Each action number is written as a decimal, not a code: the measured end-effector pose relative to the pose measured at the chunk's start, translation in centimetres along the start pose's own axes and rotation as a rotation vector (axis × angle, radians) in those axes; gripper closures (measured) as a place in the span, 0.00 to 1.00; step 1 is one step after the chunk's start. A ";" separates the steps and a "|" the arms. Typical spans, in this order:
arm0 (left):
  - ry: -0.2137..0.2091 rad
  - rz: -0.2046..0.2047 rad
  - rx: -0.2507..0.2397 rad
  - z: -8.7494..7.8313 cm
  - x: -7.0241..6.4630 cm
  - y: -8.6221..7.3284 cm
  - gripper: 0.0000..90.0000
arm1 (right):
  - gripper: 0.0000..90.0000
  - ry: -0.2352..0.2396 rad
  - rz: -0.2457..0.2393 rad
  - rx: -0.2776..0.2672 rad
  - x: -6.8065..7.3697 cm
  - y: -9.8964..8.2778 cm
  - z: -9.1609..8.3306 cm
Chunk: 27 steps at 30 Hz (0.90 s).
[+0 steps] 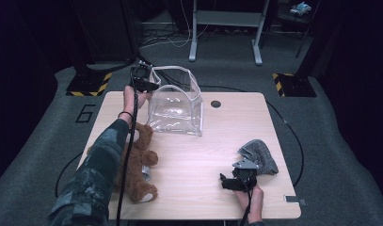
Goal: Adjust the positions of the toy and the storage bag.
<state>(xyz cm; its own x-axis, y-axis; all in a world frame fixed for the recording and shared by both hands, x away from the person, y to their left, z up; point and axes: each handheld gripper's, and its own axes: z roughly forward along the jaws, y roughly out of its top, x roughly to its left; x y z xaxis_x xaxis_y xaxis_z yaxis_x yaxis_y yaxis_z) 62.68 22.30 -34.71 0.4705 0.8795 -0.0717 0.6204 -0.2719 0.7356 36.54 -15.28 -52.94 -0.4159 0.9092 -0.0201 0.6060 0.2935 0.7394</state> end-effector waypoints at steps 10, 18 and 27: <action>-0.051 0.034 0.004 0.8 -2.7 0.5 0.93 | 0.11 0.004 0.003 0.004 0.0 0.0 0.0; -0.100 0.060 0.001 1.0 -4.5 0.6 0.93 | 0.11 0.006 -0.003 0.007 -0.1 0.0 0.0; -0.147 0.063 -0.009 0.3 -5.3 0.0 0.92 | 0.11 0.003 0.001 0.002 0.0 0.0 0.0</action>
<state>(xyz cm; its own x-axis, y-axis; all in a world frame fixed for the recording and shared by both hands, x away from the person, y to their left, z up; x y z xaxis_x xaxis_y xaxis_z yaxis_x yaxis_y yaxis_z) 60.39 17.52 -34.57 0.5954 0.7940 -0.1229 0.5816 -0.3205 0.7477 36.54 -15.28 -52.93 -0.4175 0.9085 -0.0171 0.6080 0.2933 0.7377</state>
